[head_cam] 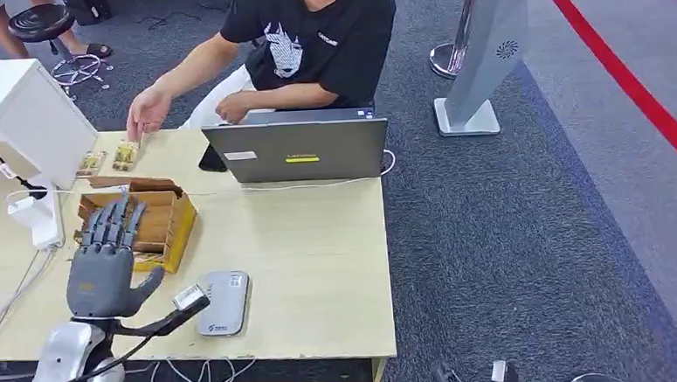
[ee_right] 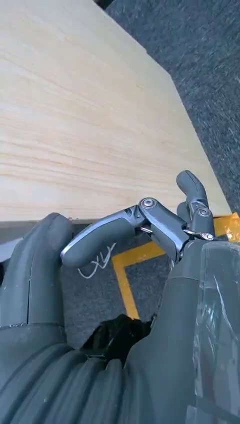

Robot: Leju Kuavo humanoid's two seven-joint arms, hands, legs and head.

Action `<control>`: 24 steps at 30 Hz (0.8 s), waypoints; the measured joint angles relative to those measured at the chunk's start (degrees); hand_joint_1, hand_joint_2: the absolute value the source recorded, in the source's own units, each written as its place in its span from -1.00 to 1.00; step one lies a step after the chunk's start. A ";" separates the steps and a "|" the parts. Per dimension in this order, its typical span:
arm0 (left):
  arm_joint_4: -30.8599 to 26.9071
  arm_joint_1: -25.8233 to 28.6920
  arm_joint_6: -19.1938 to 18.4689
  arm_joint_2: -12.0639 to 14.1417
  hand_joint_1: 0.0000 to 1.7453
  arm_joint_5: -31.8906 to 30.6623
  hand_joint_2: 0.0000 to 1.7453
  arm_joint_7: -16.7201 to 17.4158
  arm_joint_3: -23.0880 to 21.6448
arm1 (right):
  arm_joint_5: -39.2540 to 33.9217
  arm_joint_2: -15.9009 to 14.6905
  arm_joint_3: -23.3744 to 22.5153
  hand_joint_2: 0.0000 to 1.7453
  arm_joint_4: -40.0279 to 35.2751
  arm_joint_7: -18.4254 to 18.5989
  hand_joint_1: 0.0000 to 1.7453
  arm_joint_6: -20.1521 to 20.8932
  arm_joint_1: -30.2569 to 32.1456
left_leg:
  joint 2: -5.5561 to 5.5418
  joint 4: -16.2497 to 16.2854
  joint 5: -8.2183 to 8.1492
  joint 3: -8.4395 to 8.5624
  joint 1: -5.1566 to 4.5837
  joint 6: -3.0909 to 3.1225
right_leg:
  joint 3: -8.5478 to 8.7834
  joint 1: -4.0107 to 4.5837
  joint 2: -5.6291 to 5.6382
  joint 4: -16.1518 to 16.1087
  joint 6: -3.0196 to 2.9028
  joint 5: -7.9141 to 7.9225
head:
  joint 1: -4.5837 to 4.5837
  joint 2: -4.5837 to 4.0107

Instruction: Pass the card to the sensor for recognition and then transmit it.

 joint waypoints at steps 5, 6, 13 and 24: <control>4.63 2.68 1.18 3.34 -1.00 -2.28 1.00 2.26 -0.26 | -0.46 -0.11 -0.02 1.00 0.00 -0.09 -1.00 0.22 0.10 | -0.01 -0.01 0.00 0.00 0.02 0.00 | -0.10 0.01 -0.03 0.00 0.01 -0.01 | -0.02 -0.02; 5.17 2.82 1.21 3.67 -1.00 -2.33 1.00 2.34 -0.26 | -0.46 -0.15 -0.04 1.00 0.00 -0.11 -1.00 0.22 0.09 | -0.01 -0.01 0.00 0.00 0.02 0.00 | -0.08 0.01 -0.05 0.00 0.01 -0.02 | 0.00 0.00; 8.47 3.24 2.43 6.45 -1.00 -7.65 1.00 7.99 -0.31 | -0.46 -0.22 -0.04 1.00 0.02 -0.37 -1.00 0.20 0.09 | -0.01 -0.01 0.01 -0.01 0.01 0.00 | 0.04 0.00 -0.04 0.00 0.01 0.00 | 0.00 0.00; 17.23 -2.78 6.30 14.03 -1.00 -9.43 1.00 23.26 -6.56 | -0.02 -0.39 0.09 1.00 0.15 0.28 -1.00 -0.22 -0.32 | -0.08 -0.01 0.04 -0.01 0.04 -0.01 | 0.03 0.02 -0.09 0.01 -0.01 0.01 | 0.00 -0.02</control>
